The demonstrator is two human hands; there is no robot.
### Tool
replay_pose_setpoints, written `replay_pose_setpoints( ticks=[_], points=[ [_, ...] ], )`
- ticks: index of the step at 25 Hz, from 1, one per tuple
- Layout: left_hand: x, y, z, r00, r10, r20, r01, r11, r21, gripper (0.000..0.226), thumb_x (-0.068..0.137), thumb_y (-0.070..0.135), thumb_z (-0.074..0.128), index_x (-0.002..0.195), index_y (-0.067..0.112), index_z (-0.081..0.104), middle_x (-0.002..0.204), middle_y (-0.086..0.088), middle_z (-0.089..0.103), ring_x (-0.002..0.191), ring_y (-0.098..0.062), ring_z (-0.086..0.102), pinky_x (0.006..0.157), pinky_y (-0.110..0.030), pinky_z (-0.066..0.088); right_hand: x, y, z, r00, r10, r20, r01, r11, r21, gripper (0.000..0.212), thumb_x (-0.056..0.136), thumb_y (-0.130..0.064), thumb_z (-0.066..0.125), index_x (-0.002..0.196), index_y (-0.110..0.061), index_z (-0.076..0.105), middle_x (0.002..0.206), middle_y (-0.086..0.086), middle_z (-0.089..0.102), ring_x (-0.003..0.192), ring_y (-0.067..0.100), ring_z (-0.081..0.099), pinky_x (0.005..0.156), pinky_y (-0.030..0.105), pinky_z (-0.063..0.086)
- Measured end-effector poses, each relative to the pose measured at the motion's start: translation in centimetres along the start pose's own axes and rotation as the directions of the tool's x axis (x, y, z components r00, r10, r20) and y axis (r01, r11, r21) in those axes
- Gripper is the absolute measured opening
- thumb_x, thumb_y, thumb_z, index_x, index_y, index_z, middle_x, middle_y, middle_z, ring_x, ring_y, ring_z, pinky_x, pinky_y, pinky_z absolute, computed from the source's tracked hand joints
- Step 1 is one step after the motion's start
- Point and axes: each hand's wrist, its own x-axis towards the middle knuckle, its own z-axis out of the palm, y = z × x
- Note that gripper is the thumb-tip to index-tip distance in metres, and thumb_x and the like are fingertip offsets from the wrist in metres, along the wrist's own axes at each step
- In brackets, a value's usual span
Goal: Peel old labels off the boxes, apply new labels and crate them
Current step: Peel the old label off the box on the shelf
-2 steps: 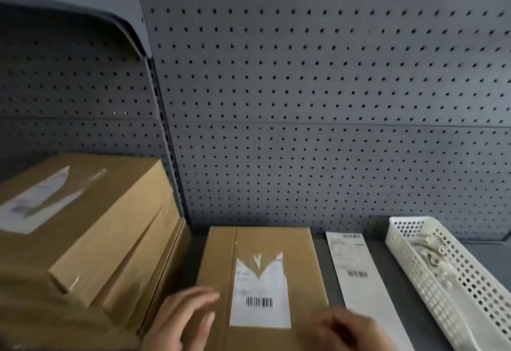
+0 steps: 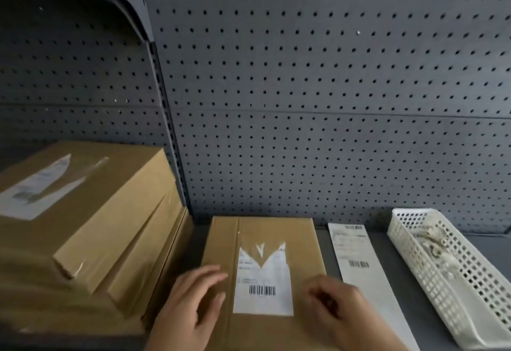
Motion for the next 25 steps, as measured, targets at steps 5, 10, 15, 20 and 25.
replay_pose_setpoints(
  ticks=[5, 10, 15, 20, 25],
  points=[
    [0.7, -0.4, 1.4, 0.987, -0.022, 0.16, 0.006, 0.995, 0.098, 0.038, 0.098, 0.053, 0.042, 0.134, 0.046, 0.052, 0.134, 0.039, 0.034, 0.131, 0.014, 0.024, 0.114, -0.024, 0.03, 4.9, -1.4, 3.8, 0.993, -0.115, 0.002, 0.114, 0.979, -0.171, 0.02, 0.091, -0.018, 0.054, 0.1, -0.032, 0.064, 0.1, -0.022, 0.059, 0.077, 0.004, 0.06, 0.069, 0.028, 0.052],
    [0.7, -0.4, 1.9, 0.99, -0.01, 0.14, -0.005, 0.994, 0.111, 0.038, 0.096, 0.05, 0.04, 0.13, 0.042, 0.056, 0.132, 0.033, 0.04, 0.128, 0.006, 0.03, 0.109, -0.024, 0.031, 9.4, -3.1, 6.8, 0.983, -0.18, 0.022, 0.178, 0.93, -0.322, 0.018, 0.097, -0.028, 0.046, 0.105, -0.034, 0.061, 0.101, -0.017, 0.059, 0.079, 0.012, 0.06, 0.064, 0.031, 0.051],
    [0.5, -0.5, 1.9, 0.989, -0.013, 0.145, -0.003, 0.995, 0.104, 0.039, 0.095, 0.052, 0.037, 0.129, 0.044, 0.054, 0.133, 0.033, 0.039, 0.129, 0.007, 0.027, 0.108, -0.019, 0.025, 11.0, -3.5, 7.4, 0.99, -0.144, 0.001, 0.132, 0.907, -0.4, 0.02, 0.099, -0.036, 0.043, 0.107, -0.038, 0.061, 0.106, -0.02, 0.064, 0.084, 0.01, 0.063, 0.066, 0.028, 0.049],
    [0.4, -1.0, 2.3, 0.99, -0.032, 0.14, 0.017, 0.994, 0.105, 0.035, 0.095, 0.051, 0.042, 0.127, 0.044, 0.055, 0.132, 0.033, 0.041, 0.129, 0.006, 0.029, 0.109, -0.022, 0.027, 11.3, -3.7, 7.8, 0.991, -0.13, 0.026, 0.129, 0.901, -0.415, 0.021, 0.101, -0.035, 0.04, 0.109, -0.039, 0.06, 0.106, -0.02, 0.065, 0.088, 0.009, 0.063, 0.072, 0.03, 0.05],
    [0.4, -0.8, 2.2, 0.989, -0.044, 0.14, 0.029, 0.994, 0.106, 0.036, 0.094, 0.051, 0.043, 0.127, 0.045, 0.054, 0.132, 0.033, 0.041, 0.127, 0.01, 0.026, 0.107, -0.019, 0.023, 11.5, -3.7, 7.4, 0.993, -0.101, 0.054, 0.114, 0.912, -0.394, 0.021, 0.101, -0.029, 0.042, 0.101, -0.036, 0.061, 0.094, -0.022, 0.064, 0.082, 0.006, 0.06, 0.07, 0.027, 0.045]
  ],
)
